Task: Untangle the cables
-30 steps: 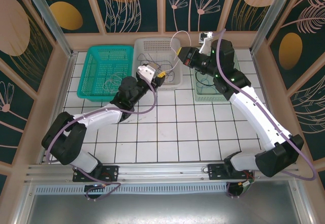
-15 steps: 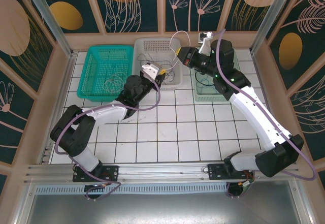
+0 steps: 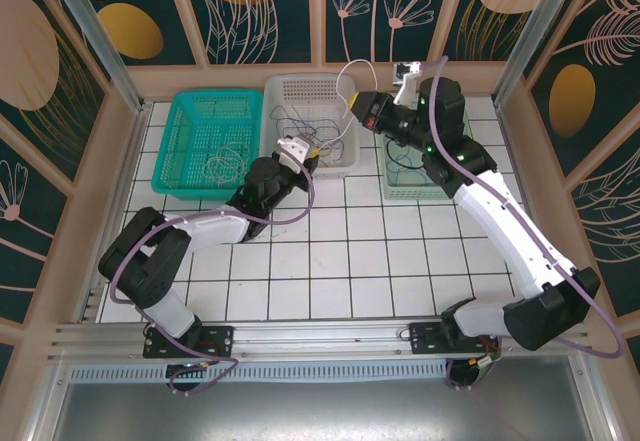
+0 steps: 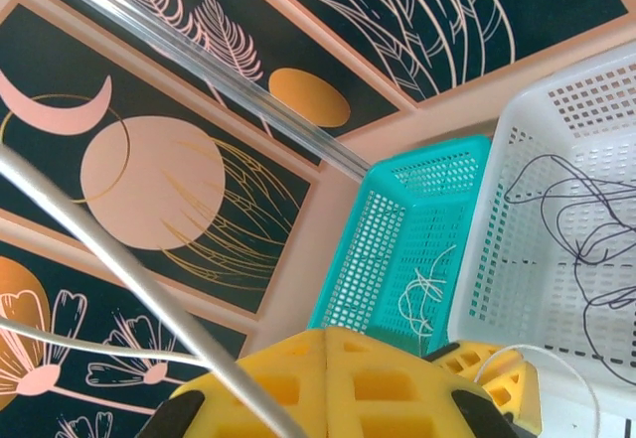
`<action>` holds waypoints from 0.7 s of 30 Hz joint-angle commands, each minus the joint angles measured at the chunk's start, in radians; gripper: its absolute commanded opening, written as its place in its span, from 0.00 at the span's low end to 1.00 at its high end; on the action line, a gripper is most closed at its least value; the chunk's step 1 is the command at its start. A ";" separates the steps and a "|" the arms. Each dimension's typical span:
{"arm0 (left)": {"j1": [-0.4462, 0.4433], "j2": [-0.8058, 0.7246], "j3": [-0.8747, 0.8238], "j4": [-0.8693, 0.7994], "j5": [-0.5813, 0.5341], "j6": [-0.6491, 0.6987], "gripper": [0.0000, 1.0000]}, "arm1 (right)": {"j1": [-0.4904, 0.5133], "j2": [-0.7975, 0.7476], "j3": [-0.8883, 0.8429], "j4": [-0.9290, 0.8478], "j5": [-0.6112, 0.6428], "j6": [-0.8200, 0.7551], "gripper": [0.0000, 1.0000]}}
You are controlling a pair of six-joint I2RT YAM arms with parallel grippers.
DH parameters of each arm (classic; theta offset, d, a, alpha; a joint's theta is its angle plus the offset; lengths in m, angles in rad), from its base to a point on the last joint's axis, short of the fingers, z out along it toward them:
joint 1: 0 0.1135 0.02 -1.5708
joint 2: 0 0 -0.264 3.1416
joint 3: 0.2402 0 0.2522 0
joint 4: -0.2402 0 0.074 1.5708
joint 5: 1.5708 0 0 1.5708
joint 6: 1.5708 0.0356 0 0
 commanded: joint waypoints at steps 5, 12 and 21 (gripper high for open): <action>-0.006 -0.028 -0.052 -0.021 -0.012 -0.038 0.14 | -0.021 -0.048 -0.007 0.035 -0.011 0.022 0.00; -0.007 -0.150 -0.152 0.055 -0.055 -0.061 0.42 | -0.036 -0.043 -0.016 0.043 -0.020 0.038 0.00; -0.008 -0.225 -0.203 0.213 -0.043 0.013 0.63 | -0.041 -0.042 -0.033 0.069 -0.040 0.067 0.00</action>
